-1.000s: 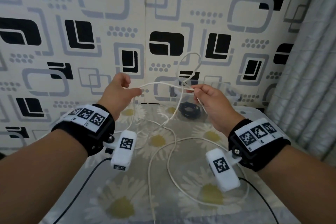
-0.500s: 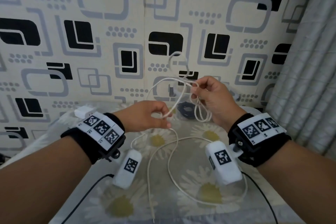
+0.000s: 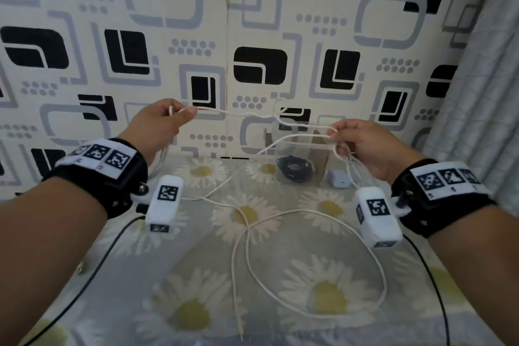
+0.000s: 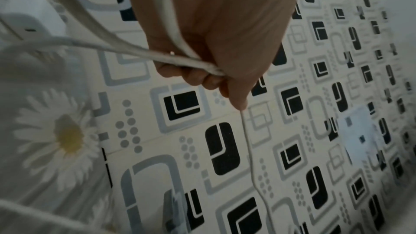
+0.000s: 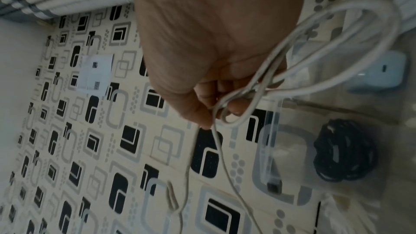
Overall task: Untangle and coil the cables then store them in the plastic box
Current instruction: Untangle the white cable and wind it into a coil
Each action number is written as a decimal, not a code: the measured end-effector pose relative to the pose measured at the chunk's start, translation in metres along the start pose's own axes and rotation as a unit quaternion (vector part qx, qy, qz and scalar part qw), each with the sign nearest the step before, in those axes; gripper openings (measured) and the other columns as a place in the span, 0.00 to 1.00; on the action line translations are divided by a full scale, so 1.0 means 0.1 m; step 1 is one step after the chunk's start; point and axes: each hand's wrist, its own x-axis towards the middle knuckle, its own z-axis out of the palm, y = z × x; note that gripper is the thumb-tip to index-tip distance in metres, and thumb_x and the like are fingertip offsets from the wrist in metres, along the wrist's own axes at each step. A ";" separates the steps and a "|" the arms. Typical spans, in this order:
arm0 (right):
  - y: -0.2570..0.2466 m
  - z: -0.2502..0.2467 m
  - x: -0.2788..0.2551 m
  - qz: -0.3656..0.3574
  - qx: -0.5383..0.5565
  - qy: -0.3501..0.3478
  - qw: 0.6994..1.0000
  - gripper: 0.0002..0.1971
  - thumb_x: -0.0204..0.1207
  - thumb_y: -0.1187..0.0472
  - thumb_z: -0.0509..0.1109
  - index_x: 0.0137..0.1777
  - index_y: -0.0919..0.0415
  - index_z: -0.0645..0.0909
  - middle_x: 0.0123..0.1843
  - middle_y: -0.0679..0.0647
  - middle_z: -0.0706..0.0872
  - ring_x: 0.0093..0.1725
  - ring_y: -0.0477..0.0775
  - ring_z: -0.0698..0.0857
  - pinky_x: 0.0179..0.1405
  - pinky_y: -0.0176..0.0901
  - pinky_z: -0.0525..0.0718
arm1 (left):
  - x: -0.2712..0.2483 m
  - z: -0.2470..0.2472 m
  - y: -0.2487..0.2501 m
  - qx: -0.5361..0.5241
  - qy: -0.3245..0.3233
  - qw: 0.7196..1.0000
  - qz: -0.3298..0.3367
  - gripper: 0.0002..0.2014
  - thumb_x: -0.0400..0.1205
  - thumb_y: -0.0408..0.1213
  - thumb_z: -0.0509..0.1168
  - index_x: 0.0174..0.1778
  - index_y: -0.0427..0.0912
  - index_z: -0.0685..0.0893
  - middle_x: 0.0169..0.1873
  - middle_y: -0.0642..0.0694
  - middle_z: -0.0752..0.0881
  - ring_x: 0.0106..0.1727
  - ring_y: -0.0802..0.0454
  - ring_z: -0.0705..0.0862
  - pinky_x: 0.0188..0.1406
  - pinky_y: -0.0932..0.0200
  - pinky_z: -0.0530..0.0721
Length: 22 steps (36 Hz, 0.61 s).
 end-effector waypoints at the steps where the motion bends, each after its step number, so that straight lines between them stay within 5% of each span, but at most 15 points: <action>1: -0.01 -0.03 0.00 -0.003 0.008 0.009 1.000 0.09 0.75 0.72 0.67 0.37 0.60 0.84 0.28 0.48 0.83 0.25 0.44 0.77 0.27 0.34 0.76 | 0.02 -0.03 -0.03 0.009 0.010 1.000 -0.004 0.15 0.77 0.52 0.73 0.28 0.51 0.79 0.23 0.55 0.72 0.31 0.52 0.70 0.38 0.54 0.70; 7: -0.11 -0.16 0.01 -0.019 0.126 0.091 0.988 0.05 0.65 0.67 0.61 0.32 0.59 0.76 0.17 0.45 0.71 0.15 0.43 0.66 0.18 0.32 0.67 | 0.03 -0.01 -0.10 0.048 0.073 0.996 -0.014 0.17 0.79 0.52 0.70 0.34 0.45 0.74 0.28 0.48 0.73 0.28 0.51 0.68 0.30 0.59 0.68; 13: -0.24 -0.12 0.05 -0.021 0.277 0.250 0.927 0.13 0.66 0.68 0.56 0.22 0.55 0.66 0.19 0.48 0.60 0.15 0.48 0.57 0.15 0.32 0.57 | 0.06 0.13 -0.09 0.057 0.129 0.990 -0.031 0.17 0.80 0.51 0.69 0.35 0.44 0.74 0.27 0.47 0.74 0.28 0.51 0.70 0.28 0.60 0.68; 16: -0.24 -0.08 0.05 0.000 0.274 0.215 0.937 0.10 0.68 0.66 0.56 0.27 0.54 0.66 0.19 0.47 0.61 0.16 0.47 0.58 0.18 0.34 0.60 | 0.09 0.16 -0.09 0.073 0.107 0.991 -0.029 0.14 0.81 0.50 0.67 0.45 0.42 0.79 0.32 0.48 0.77 0.31 0.53 0.73 0.30 0.61 0.69; 19: -0.20 -0.10 0.02 0.006 0.253 0.157 0.954 0.09 0.71 0.65 0.58 0.31 0.55 0.68 0.20 0.46 0.64 0.18 0.47 0.61 0.23 0.38 0.66 | 0.09 0.11 -0.18 0.078 0.051 0.995 -0.043 0.11 0.79 0.46 0.72 0.50 0.45 0.83 0.42 0.51 0.83 0.41 0.54 0.79 0.43 0.60 0.75; 22: -0.14 -0.11 0.01 0.008 0.241 0.116 0.963 0.10 0.76 0.66 0.59 0.33 0.57 0.72 0.21 0.47 0.69 0.18 0.47 0.65 0.27 0.41 0.71 | 0.08 0.07 -0.29 0.107 0.043 0.991 -0.064 0.20 0.73 0.45 0.77 0.59 0.50 0.80 0.55 0.46 0.78 0.53 0.47 0.79 0.57 0.49 0.79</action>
